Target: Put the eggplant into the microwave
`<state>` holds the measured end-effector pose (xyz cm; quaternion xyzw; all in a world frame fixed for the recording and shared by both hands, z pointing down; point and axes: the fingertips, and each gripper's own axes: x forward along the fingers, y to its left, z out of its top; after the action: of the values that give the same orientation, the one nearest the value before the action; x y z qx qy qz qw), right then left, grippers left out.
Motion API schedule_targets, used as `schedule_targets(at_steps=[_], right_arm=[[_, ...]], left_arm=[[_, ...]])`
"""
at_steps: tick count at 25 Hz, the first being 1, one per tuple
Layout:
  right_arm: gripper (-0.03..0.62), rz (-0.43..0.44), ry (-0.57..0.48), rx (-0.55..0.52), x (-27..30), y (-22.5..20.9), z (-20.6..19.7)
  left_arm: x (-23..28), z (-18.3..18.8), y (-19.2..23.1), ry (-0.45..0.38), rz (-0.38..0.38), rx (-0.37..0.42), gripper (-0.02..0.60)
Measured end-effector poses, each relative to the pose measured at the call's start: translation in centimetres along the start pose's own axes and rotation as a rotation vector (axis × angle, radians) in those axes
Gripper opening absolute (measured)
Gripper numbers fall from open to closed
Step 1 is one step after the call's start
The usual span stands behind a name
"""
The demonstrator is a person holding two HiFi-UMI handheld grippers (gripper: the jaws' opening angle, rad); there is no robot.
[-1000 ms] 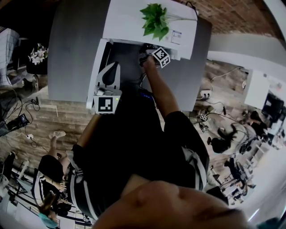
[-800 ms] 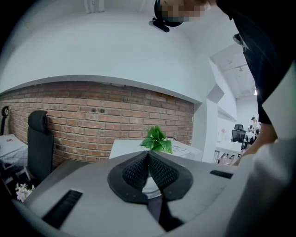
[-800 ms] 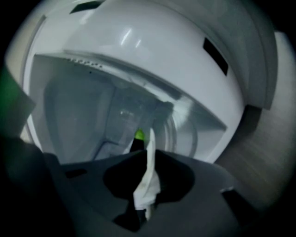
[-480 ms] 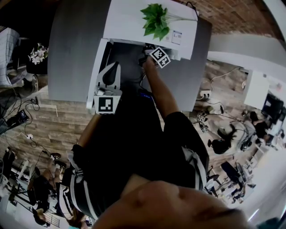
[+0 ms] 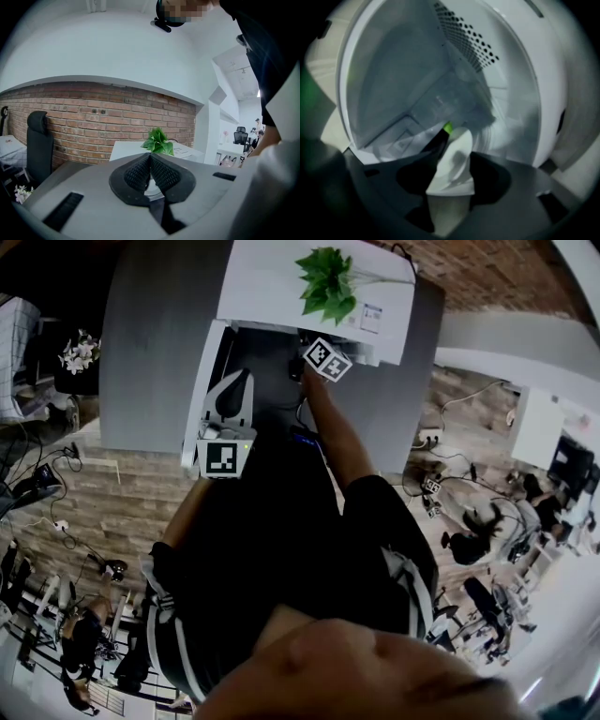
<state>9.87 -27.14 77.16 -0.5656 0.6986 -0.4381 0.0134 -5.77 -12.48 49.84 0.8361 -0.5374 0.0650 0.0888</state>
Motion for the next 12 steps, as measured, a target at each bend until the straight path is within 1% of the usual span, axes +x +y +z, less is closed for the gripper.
schedule_targets(at_steps=[5,10,12], right_arm=[[0.224,-0.038,0.028,-0.115,-0.07,-0.13,-0.52],[0.235,-0.064,0.048,-0.181,-0.11,-0.42,-0.92],[0.241,-0.089,0.053,-0.212,-0.23,-0.56,-0.84]], left_arm=[[0.13,-0.01,0.01,-0.006,-0.005,0.010,0.037],[0.17,-0.05,0.02,-0.010,-0.002,0.005,0.037],[0.20,-0.07,-0.02,-0.011,-0.002,-0.002,0.037]])
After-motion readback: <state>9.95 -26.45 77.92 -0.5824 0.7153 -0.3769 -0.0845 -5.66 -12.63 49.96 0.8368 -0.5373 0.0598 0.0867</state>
